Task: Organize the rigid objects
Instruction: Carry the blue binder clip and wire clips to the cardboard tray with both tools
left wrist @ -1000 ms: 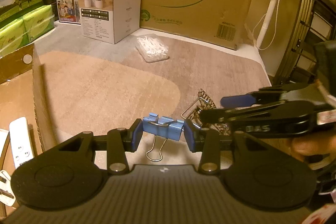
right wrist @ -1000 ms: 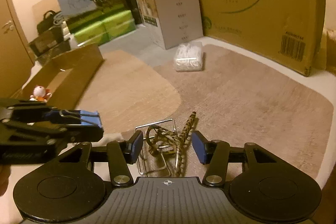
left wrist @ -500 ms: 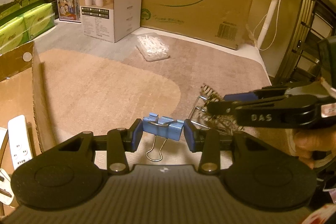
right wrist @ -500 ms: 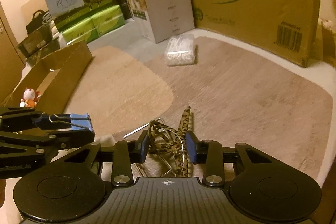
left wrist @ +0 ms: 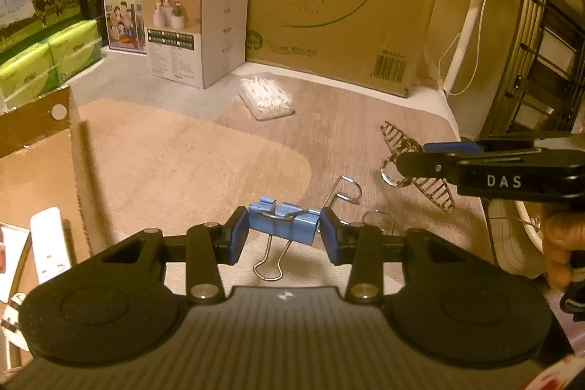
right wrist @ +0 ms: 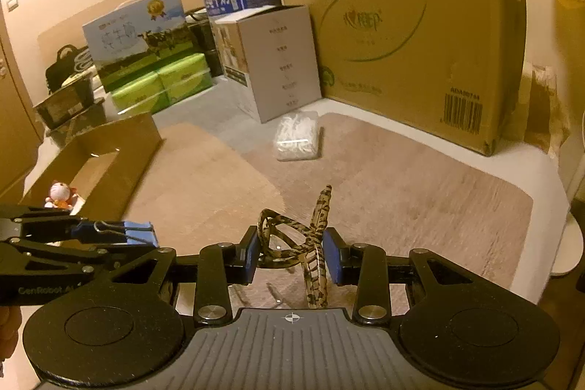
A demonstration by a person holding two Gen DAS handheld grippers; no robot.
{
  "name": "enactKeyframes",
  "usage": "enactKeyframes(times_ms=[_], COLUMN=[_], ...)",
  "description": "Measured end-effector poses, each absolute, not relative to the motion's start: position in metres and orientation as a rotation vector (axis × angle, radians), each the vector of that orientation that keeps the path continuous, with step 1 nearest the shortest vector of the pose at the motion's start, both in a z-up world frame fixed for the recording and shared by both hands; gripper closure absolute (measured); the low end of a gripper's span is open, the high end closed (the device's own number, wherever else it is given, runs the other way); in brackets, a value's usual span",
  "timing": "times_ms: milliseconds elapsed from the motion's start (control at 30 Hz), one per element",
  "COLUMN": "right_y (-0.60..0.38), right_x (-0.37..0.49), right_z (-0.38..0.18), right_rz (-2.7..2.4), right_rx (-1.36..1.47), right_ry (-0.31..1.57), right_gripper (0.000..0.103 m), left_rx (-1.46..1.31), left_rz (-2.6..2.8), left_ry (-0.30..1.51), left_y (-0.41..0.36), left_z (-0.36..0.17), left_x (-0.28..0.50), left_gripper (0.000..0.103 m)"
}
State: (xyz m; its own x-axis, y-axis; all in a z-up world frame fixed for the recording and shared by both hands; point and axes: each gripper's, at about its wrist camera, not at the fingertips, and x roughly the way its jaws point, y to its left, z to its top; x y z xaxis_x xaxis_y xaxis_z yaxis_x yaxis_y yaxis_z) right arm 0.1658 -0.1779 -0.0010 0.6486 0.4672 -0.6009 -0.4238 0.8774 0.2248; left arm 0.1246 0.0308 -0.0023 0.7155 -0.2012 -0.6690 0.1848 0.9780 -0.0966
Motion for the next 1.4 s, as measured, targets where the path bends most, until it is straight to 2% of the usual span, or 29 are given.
enactKeyframes(times_ms=[600, 1400], right_y=[-0.115, 0.004], right_x=[0.112, 0.059], right_z=[0.04, 0.051], right_rz=[0.622, 0.832], right_rx=[0.026, -0.081], right_ry=[0.651, 0.638], right_gripper=[0.066, 0.066], left_rx=[-0.032, -0.108], left_rz=[-0.077, 0.135], left_ry=[0.664, 0.666], left_y=[0.097, 0.189], left_z=[0.047, 0.056], left_x=[0.054, -0.024], left_gripper=[0.065, 0.065])
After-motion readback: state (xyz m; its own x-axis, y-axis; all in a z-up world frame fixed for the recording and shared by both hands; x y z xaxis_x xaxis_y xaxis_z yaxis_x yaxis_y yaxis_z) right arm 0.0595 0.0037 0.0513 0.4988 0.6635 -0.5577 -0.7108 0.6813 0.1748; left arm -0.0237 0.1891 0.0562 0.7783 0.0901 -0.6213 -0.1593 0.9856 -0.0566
